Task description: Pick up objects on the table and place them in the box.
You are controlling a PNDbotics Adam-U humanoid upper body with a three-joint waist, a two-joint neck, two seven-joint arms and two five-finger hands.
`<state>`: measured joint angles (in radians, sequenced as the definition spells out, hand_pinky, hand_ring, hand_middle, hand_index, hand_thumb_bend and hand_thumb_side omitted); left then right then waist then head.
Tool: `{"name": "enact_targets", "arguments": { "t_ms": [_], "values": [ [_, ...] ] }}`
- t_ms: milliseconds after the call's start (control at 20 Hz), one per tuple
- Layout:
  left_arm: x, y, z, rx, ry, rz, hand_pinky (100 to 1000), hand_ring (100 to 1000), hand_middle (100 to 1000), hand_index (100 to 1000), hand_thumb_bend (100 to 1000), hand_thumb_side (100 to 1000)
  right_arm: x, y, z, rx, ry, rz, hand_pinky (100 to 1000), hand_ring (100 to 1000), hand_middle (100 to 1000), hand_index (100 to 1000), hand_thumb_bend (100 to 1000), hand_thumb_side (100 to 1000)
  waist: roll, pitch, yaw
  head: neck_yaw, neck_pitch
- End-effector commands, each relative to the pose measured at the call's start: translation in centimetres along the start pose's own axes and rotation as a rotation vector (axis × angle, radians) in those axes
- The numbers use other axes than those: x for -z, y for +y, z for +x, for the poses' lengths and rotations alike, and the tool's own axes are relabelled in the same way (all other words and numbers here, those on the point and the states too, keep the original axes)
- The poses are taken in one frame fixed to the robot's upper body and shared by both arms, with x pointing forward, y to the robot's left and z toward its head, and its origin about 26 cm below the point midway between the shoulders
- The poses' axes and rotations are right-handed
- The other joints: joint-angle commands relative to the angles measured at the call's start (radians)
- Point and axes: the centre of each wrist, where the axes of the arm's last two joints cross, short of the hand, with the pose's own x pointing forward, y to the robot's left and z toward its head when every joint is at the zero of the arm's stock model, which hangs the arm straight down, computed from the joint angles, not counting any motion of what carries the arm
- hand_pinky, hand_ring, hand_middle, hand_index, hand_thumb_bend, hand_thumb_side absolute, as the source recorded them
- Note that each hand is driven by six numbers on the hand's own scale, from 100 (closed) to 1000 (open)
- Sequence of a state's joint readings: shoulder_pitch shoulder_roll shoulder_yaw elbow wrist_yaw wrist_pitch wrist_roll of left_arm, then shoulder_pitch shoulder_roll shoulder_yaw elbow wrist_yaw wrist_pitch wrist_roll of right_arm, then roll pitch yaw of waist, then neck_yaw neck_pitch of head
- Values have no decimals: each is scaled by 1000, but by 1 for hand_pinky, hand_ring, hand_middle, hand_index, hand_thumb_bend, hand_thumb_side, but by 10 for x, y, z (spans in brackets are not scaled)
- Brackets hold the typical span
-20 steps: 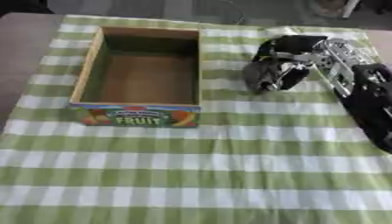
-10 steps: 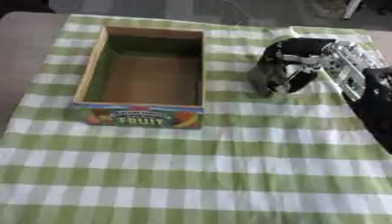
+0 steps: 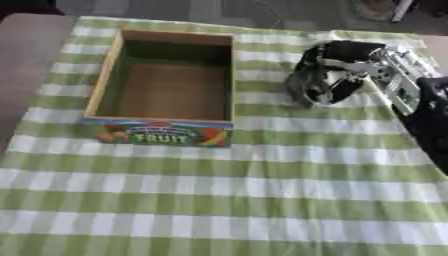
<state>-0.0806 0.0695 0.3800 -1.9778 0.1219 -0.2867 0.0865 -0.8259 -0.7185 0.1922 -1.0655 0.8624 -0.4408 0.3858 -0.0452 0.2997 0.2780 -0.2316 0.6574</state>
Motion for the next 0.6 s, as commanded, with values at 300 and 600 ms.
{"name": "enact_targets", "arguments": {
  "t_ms": [300,600],
  "values": [
    [7,1,8,9,-31,-14,292,340,598,378,100,812,-16,-38,-5,-26,12,-104,875,886,589,667,100,279,3,-34,-8,3,-6],
    [8,2,8,11,-34,-16,293,342,598,382,100,799,-18,-69,8,-42,-52,-183,878,884,588,669,100,195,2,-46,-13,-2,-1]
  ]
}}
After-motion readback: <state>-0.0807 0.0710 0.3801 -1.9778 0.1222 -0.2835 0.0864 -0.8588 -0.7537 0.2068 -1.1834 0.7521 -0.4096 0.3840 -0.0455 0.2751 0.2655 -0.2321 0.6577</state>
